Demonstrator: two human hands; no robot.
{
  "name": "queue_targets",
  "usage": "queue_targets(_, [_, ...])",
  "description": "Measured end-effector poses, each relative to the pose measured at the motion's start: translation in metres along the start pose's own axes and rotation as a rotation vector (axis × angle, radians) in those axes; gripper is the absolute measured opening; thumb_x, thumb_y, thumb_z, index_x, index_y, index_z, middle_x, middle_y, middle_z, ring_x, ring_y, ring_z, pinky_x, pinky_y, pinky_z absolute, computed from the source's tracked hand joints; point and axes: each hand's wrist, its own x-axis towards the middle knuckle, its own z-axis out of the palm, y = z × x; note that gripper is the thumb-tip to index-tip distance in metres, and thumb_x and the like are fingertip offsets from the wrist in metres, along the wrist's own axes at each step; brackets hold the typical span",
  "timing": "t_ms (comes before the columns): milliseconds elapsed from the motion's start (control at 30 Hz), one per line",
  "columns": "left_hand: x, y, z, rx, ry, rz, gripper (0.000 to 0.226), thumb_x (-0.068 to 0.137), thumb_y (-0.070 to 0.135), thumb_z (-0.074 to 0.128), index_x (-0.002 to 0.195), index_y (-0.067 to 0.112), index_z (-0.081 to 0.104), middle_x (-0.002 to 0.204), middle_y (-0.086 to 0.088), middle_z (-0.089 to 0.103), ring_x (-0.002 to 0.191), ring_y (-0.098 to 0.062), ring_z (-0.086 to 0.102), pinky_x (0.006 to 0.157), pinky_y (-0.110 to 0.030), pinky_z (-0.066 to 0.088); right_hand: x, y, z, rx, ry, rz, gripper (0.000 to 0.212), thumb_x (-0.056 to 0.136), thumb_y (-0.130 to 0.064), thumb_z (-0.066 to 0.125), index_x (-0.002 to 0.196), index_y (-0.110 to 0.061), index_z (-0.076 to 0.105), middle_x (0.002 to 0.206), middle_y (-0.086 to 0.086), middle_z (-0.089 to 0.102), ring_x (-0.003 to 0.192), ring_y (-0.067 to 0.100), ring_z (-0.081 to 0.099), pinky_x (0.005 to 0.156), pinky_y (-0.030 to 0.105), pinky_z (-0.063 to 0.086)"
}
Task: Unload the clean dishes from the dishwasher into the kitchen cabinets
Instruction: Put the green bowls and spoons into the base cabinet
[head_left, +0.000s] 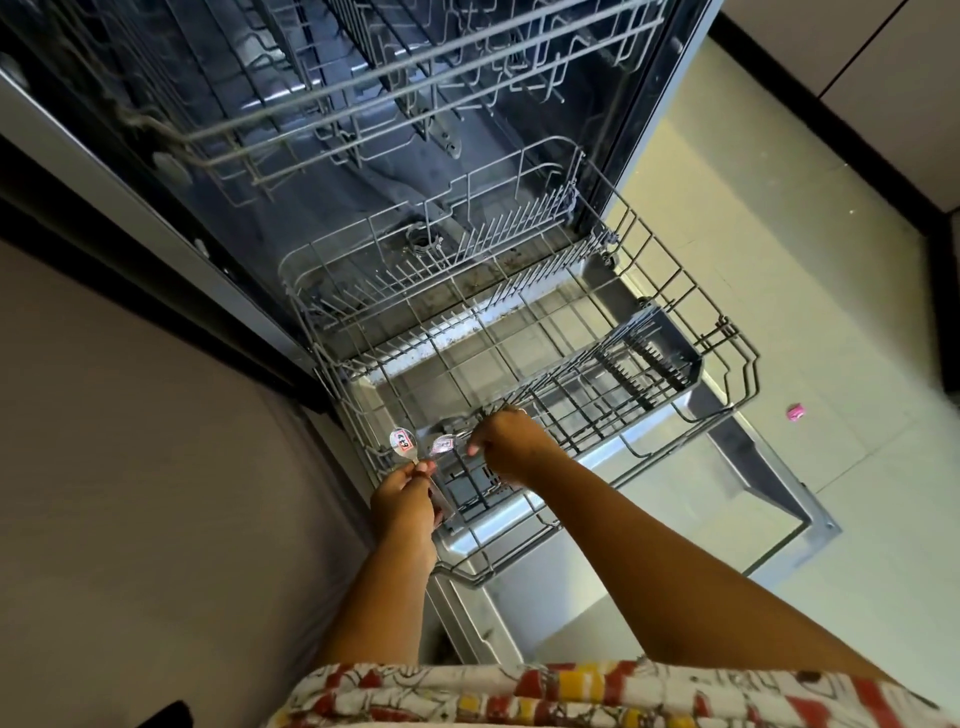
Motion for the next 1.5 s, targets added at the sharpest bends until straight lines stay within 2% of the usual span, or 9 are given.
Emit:
queue_targets(200, [-0.009,0.003,0.008,-0.113,-0.11,-0.028,0.022,0.096,0.015,0.047,0.082,0.024,0.06,0.091,-0.001,0.062,0.09,-0.018,0.059,0.082,-0.037,0.046,-0.013,-0.017,0.0,0.251,0.109,0.01,0.015,0.087,-0.008,0.063,0.101,-0.007,0.067,0.107,0.008,0.068,0.1,0.02,0.064,0.079,0.021,0.048])
queue_targets(400, [-0.006,0.006,0.013,-0.139,-0.046,-0.042,0.024,0.096,0.013,0.046,0.08,0.023,0.061,0.1,-0.004,0.066,0.095,-0.021,0.062,0.071,-0.035,0.046,-0.017,-0.022,-0.002,0.608,0.055,0.134,0.021,0.093,-0.012,0.057,0.113,-0.006,0.054,0.111,0.012,0.066,0.092,0.018,0.064,0.073,0.019,0.05])
queue_targets(500, [0.001,0.006,0.011,-0.172,-0.004,-0.046,0.018,0.096,0.011,0.048,0.086,0.017,0.062,0.104,-0.001,0.066,0.086,-0.019,0.065,0.061,-0.03,0.047,-0.005,-0.003,0.002,0.275,0.14,0.153,0.02,0.094,-0.008,0.051,0.112,-0.015,0.057,0.12,0.009,0.062,0.106,0.023,0.06,0.085,0.031,0.053])
queue_targets(667, [0.006,0.008,0.008,-0.23,0.015,-0.078,0.02,0.096,0.007,0.047,0.08,0.013,0.058,0.103,-0.006,0.064,0.075,-0.018,0.064,0.064,-0.03,0.052,-0.004,0.005,0.001,-0.327,-0.129,0.016,0.04,0.089,-0.005,0.051,0.126,-0.02,0.057,0.155,-0.006,0.025,0.141,0.032,0.022,0.104,0.053,0.039])
queue_targets(900, [0.01,0.003,0.01,-0.19,0.03,-0.06,0.016,0.095,0.007,0.049,0.083,0.011,0.06,0.101,-0.008,0.063,0.074,-0.018,0.063,0.071,-0.031,0.054,0.002,0.002,0.005,-0.384,-0.06,-0.009,0.056,0.09,-0.004,0.048,0.142,-0.021,0.039,0.149,-0.003,0.035,0.135,0.028,0.026,0.102,0.046,0.039])
queue_targets(1067, [0.002,0.001,0.009,-0.121,0.012,0.009,0.022,0.095,0.008,0.048,0.08,0.016,0.061,0.098,-0.002,0.064,0.077,-0.016,0.062,0.067,-0.029,0.052,-0.007,-0.007,-0.004,0.012,0.416,-0.219,0.026,0.093,-0.003,0.047,0.11,-0.009,0.066,0.118,0.007,0.064,0.109,0.022,0.06,0.093,0.037,0.052])
queue_targets(1200, [-0.011,0.001,0.009,-0.129,-0.011,0.059,0.019,0.096,0.008,0.046,0.088,0.012,0.062,0.099,0.0,0.064,0.082,-0.019,0.064,0.066,-0.028,0.052,-0.023,-0.022,-0.019,0.81,0.589,0.146,0.017,0.094,-0.008,0.052,0.107,-0.015,0.06,0.111,0.007,0.063,0.082,0.014,0.066,0.07,0.028,0.058])
queue_targets(1333, [-0.031,-0.006,0.011,-0.019,-0.041,0.114,0.019,0.094,0.01,0.05,0.086,0.017,0.064,0.093,-0.007,0.064,0.081,-0.022,0.059,0.062,-0.033,0.049,-0.055,-0.031,-0.02,1.485,0.48,0.469,0.033,0.097,-0.019,0.05,0.127,-0.024,0.037,0.09,0.005,0.058,0.059,0.01,0.051,0.041,0.018,0.041])
queue_targets(1500, [-0.066,-0.028,0.006,0.042,-0.036,0.151,0.02,0.092,0.006,0.054,0.083,0.02,0.063,0.094,-0.006,0.067,0.076,-0.017,0.06,0.062,-0.029,0.05,-0.1,-0.04,0.01,1.353,0.188,0.445,0.036,0.1,-0.016,0.045,0.135,-0.015,0.039,0.087,0.0,0.061,0.074,0.009,0.058,0.058,0.02,0.049])
